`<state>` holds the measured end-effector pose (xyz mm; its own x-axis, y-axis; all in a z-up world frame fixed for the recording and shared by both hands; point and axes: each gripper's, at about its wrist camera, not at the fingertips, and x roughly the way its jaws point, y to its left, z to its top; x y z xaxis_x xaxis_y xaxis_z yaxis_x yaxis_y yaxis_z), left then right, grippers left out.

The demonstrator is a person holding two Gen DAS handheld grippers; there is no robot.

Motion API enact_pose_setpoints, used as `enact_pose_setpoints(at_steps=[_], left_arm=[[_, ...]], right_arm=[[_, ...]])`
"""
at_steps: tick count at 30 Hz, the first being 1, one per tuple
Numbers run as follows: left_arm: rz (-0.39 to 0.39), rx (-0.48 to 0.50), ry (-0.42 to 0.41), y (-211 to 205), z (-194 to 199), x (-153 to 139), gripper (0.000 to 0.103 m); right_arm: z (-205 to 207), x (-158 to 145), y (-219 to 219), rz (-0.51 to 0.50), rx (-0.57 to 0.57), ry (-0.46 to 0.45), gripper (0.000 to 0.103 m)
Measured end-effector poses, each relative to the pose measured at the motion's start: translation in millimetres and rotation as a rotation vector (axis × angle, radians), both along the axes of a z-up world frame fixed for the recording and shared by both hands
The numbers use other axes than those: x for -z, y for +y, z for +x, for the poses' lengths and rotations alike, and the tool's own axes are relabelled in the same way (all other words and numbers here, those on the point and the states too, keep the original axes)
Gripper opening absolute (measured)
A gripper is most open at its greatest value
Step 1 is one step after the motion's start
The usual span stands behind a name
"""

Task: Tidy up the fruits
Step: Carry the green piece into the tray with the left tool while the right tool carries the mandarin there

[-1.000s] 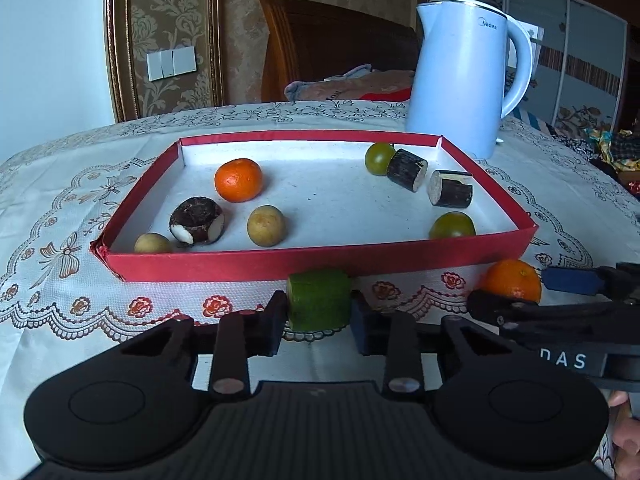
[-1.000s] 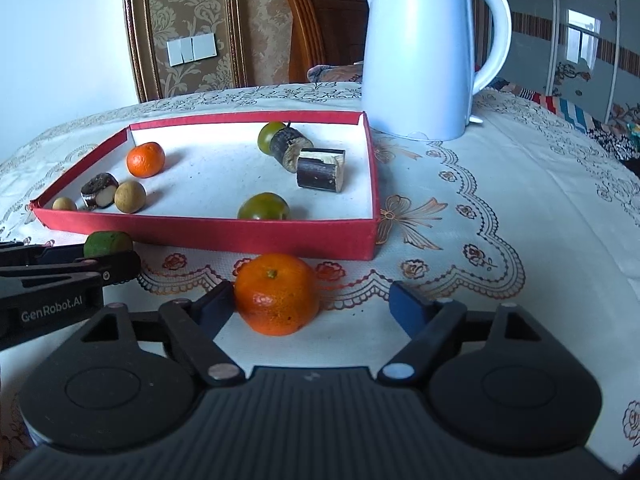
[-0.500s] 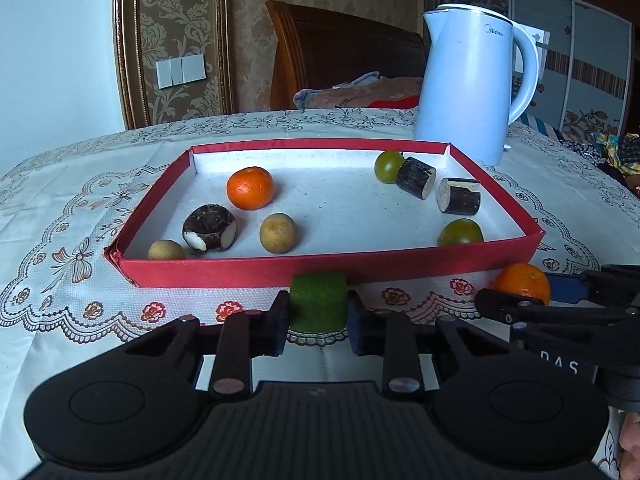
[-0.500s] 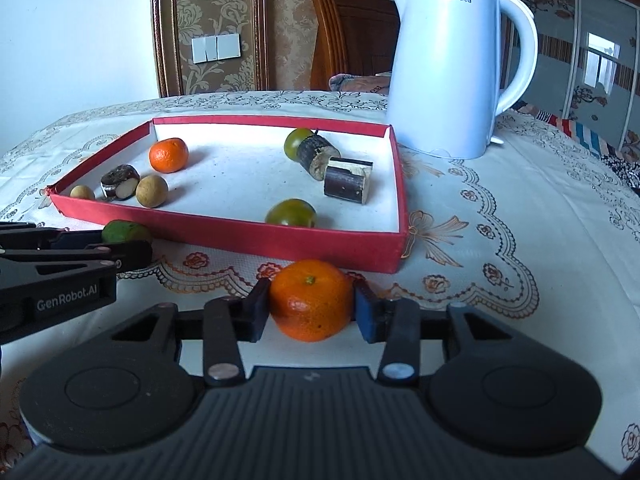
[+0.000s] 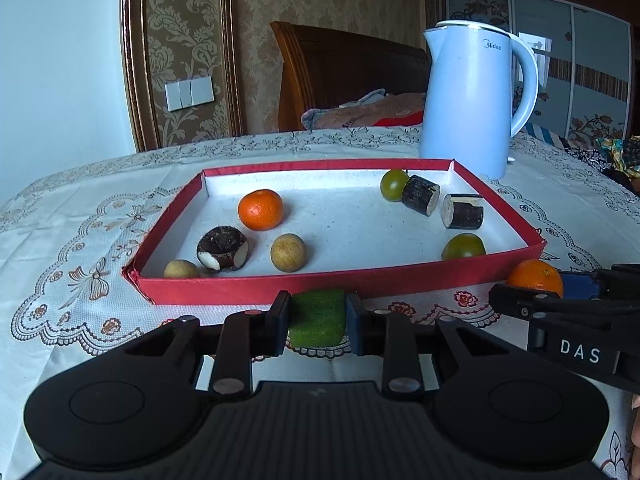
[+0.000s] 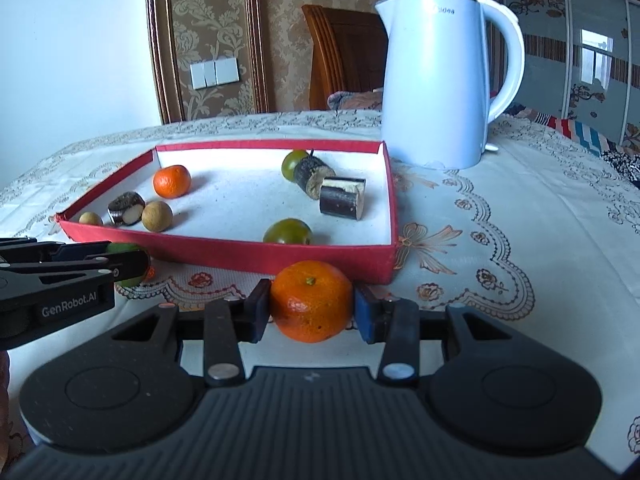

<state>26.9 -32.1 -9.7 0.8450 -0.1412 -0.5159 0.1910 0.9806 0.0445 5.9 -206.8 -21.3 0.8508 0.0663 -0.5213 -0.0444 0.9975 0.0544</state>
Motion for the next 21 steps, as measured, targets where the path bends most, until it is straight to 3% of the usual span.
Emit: enact_pose_setpoints(at_steps=[21], left_arm=[[-0.023, -0.054, -0.047, 5.9, 2.5, -6.9, 0.028]], right_arm=[[-6.6, -6.7, -1.3, 0.026, 0.015, -0.069, 0.040]])
